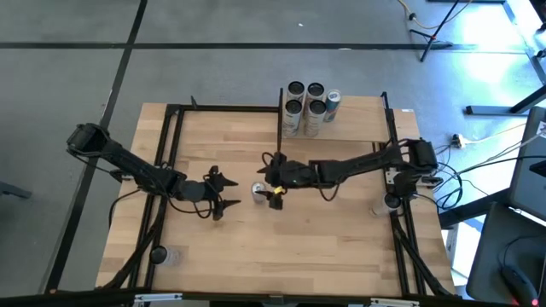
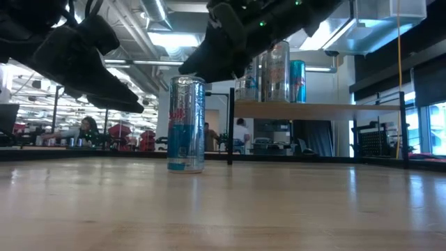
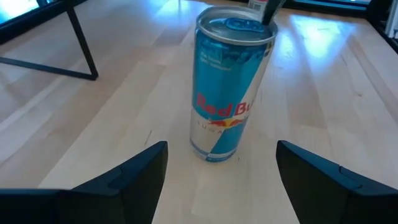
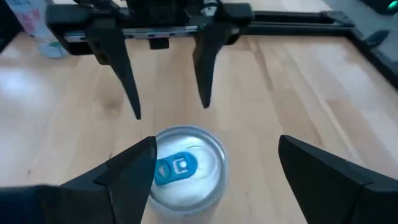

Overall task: Place canned beverage on shelf
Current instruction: Put the blue soda can aligned with the other blue soda can on the shelf

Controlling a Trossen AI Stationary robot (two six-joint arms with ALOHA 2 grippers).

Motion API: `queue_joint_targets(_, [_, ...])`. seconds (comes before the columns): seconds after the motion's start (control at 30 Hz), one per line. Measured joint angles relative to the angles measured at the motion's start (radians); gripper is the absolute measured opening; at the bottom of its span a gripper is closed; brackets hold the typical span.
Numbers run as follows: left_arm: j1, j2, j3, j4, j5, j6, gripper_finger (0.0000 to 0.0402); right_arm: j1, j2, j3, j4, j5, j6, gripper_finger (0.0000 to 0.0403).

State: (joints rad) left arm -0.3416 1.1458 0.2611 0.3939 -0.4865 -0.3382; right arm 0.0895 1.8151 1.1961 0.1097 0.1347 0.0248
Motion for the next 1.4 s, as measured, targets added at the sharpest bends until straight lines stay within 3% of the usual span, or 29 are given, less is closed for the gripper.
queue_joint_targets(0.27, [-0.002, 0.0, 0.0, 0.001, 0.006, 0.0, 0.0285, 0.002, 0.017, 0.005, 0.004, -0.05, 0.022, 0.0321])
queue_joint_targets(0.8, [-0.002, 0.0, 0.001, 0.0, 0.005, 0.001, 0.0285, 0.001, 0.101, 0.004, 0.074, -0.041, 0.019, 0.0319])
queue_joint_targets(0.9, [-0.002, 0.0, 0.001, 0.0, 0.005, 0.001, 0.0285, 0.001, 0.101, 0.004, 0.073, -0.043, -0.012, 0.0293])
queue_joint_targets(1.07, [-0.002, 0.0, 0.001, 0.0, 0.004, 0.001, 0.0285, 0.001, 0.097, 0.004, 0.074, -0.059, -0.069, 0.0196])
queue_joint_targets(1.2, [-0.002, 0.0, 0.001, -0.003, 0.004, 0.0, 0.0285, 0.001, 0.055, 0.002, 0.0, -0.085, -0.134, 0.0196])
queue_joint_targets(1.4, [-0.002, 0.0, 0.001, -0.006, 0.005, 0.0, 0.0285, 0.002, -0.112, 0.003, -0.18, -0.102, -0.189, 0.0196])
